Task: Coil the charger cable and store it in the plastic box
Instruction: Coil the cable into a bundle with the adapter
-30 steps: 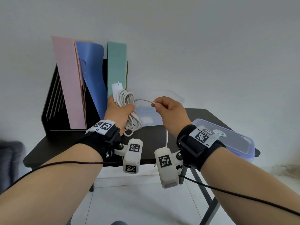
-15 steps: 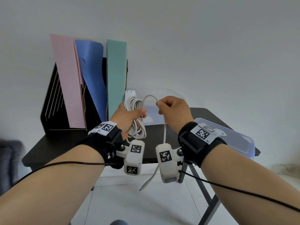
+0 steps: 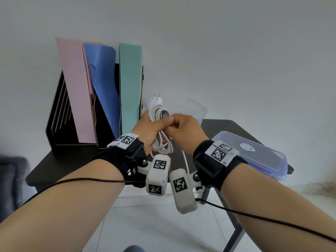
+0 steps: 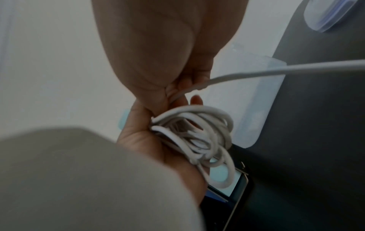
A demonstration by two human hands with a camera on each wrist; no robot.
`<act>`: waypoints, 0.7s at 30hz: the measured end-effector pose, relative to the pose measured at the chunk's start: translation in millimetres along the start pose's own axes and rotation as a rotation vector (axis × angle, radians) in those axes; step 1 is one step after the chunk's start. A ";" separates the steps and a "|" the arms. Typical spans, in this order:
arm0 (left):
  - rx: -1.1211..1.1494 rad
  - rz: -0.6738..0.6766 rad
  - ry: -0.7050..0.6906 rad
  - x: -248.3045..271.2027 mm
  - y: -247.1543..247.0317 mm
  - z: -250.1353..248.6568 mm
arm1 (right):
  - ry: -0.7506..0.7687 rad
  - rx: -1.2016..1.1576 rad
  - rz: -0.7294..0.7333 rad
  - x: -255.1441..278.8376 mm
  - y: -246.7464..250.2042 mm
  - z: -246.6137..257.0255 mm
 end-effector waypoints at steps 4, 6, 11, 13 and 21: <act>0.038 -0.112 -0.009 -1.9 0.4 0.5 | 0.007 -0.012 -0.024 1.7 -0.3 -3.6; 0.067 -0.179 -0.010 -4.0 3.0 -1.6 | -0.014 -0.025 -0.010 1.2 0.7 -6.6; 0.224 -0.274 0.123 -5.5 10.5 -2.0 | -0.049 0.007 0.088 2.5 8.7 -17.3; 0.307 -0.269 0.194 -3.6 10.6 -2.2 | -0.040 0.052 0.039 1.9 15.4 -25.5; 0.583 -0.092 0.283 12.9 -18.0 -15.5 | -0.126 0.104 -0.115 -6.6 15.6 -46.6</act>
Point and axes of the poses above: each hand's wrist, its own x-axis away from the middle knuckle, its own y-axis out of the back of the hand, z = x × y, the point moved 3 cm from there along -x, towards the middle knuckle
